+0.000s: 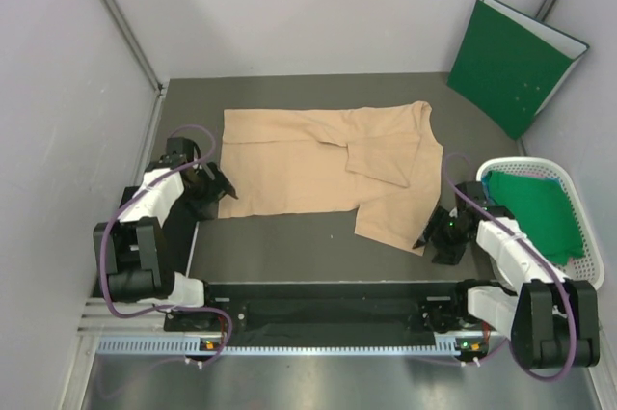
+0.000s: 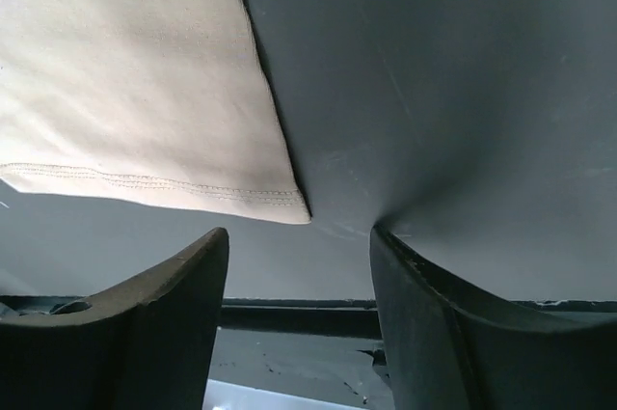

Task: Fold and stack the t-shirts
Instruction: Grap the side of the flattened tshirt closest away from the robot with both arms

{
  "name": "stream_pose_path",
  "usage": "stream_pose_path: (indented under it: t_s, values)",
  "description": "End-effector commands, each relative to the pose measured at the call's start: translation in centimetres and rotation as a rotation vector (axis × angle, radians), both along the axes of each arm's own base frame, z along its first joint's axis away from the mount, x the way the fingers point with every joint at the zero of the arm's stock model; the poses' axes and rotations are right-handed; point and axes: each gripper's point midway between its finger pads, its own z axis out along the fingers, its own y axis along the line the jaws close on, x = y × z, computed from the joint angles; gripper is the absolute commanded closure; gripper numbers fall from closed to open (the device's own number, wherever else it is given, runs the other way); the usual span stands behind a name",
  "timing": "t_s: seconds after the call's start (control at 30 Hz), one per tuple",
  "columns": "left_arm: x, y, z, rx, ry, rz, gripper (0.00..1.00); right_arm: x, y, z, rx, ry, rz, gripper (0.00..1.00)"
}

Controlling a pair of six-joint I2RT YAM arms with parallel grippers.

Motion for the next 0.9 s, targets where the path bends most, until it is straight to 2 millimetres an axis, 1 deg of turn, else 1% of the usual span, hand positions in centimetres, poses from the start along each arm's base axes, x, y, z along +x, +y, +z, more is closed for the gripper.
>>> stream_pose_path:
  t_s: [0.0,0.07,0.1,0.17,0.2,0.27,0.3,0.33,0.37,0.4,0.43,0.47,0.53,0.57,0.7,0.73,0.83,0.87]
  values:
    - [-0.2,1.1,0.1,0.056,0.0,0.01,0.12,1.9,0.2,-0.7,0.011,-0.049,-0.013,0.42]
    - [-0.3,1.3,0.1,0.067,0.006,0.01,0.13,2.1,0.3,-1.2,0.013,-0.045,-0.012,0.44]
    - [-0.4,1.6,-0.1,0.082,0.013,0.013,0.13,2.7,0.4,-1.5,0.015,-0.061,-0.012,0.46]
    - [-0.6,1.8,-0.3,0.093,0.025,0.012,0.13,3.2,0.5,-1.7,0.003,-0.062,-0.01,0.49]
    - [-0.8,1.9,-0.5,0.1,0.037,0.009,0.13,3.8,0.6,-1.8,0.005,-0.074,-0.008,0.6]
    - [-1.0,2.4,-0.6,0.127,0.053,0.016,0.14,4.3,1.1,-1.8,0.019,-0.07,0.007,0.76]
    - [-1.3,2.5,-0.6,0.137,0.069,0.013,0.15,4.1,1.4,-2.3,0.022,-0.042,0.013,0.91]
    - [-1.0,3.0,-0.4,0.157,0.064,0.019,0.15,4.6,1.7,-2.0,0.029,-0.046,0.021,0.97]
    - [-1.0,3.1,-0.5,0.161,0.076,0.023,0.16,4.6,2.3,-1.9,0.03,-0.046,0.044,1.0]
    - [-1.0,3.1,-0.4,0.161,0.082,0.023,0.18,4.7,2.5,-1.7,0.025,-0.051,0.054,1.0]
    - [-0.7,3.1,-0.2,0.16,0.079,0.023,0.19,5.4,2.5,-1.2,0.009,-0.071,0.05,1.0]
    - [-0.7,3.8,-0.5,0.195,0.099,0.033,0.2,5.5,2.9,-0.9,0.006,-0.085,0.064,1.0]
    - [-0.5,4.0,-0.7,0.203,0.113,0.038,0.22,6.0,3.1,0.1,0.004,-0.11,0.061,1.0]
    - [-0.5,4.1,-1.2,0.202,0.129,0.034,0.23,6.1,3.2,0.3,0.005,-0.113,0.061,1.0]
    - [-0.1,3.5,-2.5,0.165,0.153,0.027,0.28,6.6,3.3,1.4,0.01,-0.142,0.06,1.0]
    - [0.0,3.0,-2.8,0.137,0.154,0.019,0.32,6.9,3.2,1.7,0.006,-0.151,0.06,1.0]
    - [0.8,2.5,-3.7,0.105,0.14,0.008,0.34,7.2,3.2,2.4,0.005,-0.162,0.059,1.0]
    - [1.0,2.4,-4.2,0.099,0.147,0.006,0.37,7.2,3.2,2.6,0.002,-0.164,0.058,1.0]
